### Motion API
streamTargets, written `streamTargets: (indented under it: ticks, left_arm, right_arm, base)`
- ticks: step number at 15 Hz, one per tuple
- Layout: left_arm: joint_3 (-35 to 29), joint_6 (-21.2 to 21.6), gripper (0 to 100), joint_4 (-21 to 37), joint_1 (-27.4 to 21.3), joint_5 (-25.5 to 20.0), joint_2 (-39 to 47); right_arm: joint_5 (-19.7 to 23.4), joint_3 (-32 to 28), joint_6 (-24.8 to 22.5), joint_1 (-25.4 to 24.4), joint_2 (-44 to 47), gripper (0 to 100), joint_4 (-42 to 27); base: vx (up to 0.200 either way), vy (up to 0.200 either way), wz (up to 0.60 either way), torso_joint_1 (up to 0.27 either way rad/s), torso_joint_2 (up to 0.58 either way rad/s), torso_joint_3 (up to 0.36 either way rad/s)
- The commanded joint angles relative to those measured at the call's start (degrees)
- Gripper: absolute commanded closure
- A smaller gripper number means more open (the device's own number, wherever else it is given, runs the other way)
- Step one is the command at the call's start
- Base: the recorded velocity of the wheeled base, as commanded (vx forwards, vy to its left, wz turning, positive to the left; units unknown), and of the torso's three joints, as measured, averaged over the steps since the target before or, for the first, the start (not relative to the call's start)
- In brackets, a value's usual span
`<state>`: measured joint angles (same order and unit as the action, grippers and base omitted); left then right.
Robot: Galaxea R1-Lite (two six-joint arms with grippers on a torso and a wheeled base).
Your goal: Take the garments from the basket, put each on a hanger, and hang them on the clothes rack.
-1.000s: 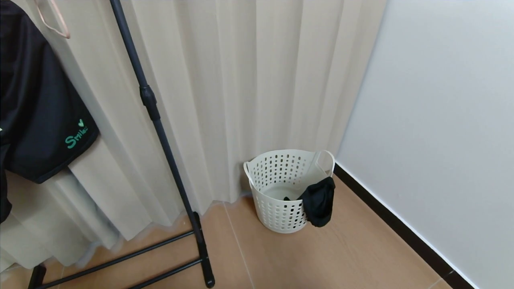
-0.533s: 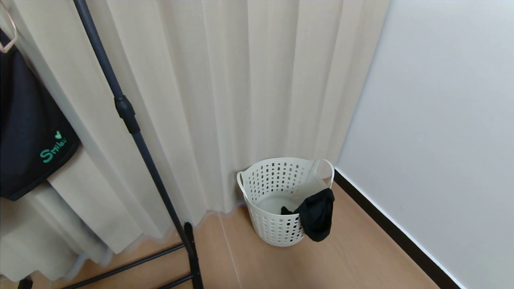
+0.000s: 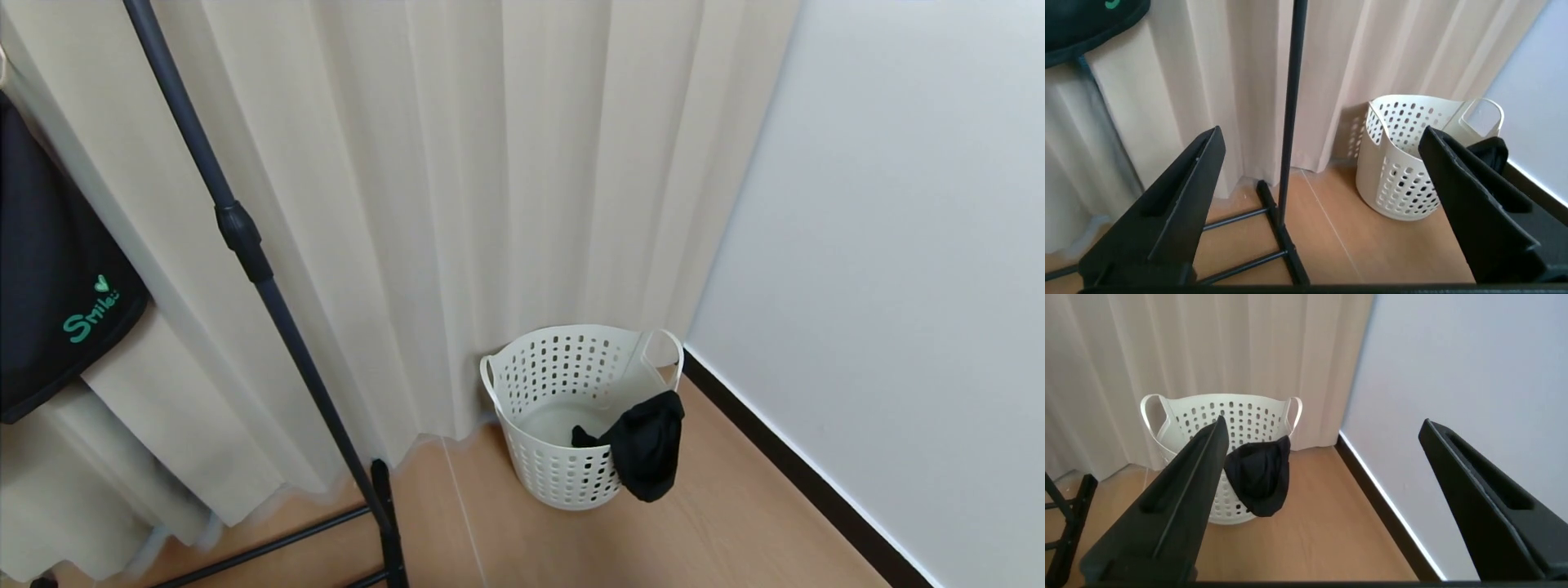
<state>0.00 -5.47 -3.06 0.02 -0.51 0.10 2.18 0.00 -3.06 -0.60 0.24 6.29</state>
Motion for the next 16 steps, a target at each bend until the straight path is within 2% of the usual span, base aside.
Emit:
streamTargets:
  ticks: [1,16]
  left_arm:
    - [0.00,-0.06,0,-0.02,-0.02,-0.02,0.08]
    - [0.00,-1.21,0,-0.10,-0.02,0.86,0.08]
  right_arm:
    - [-0.07,0.00,-0.02,-0.02,0.02,0,0.13]
    - [-0.42,0.00,0.07,-0.02,0.02,0,0.21]
  base:
    - [0.000,0.000,0.00,0.002,0.00,-0.119]
    - [0.000,0.000,0.00,0.003,0.00,-0.191]
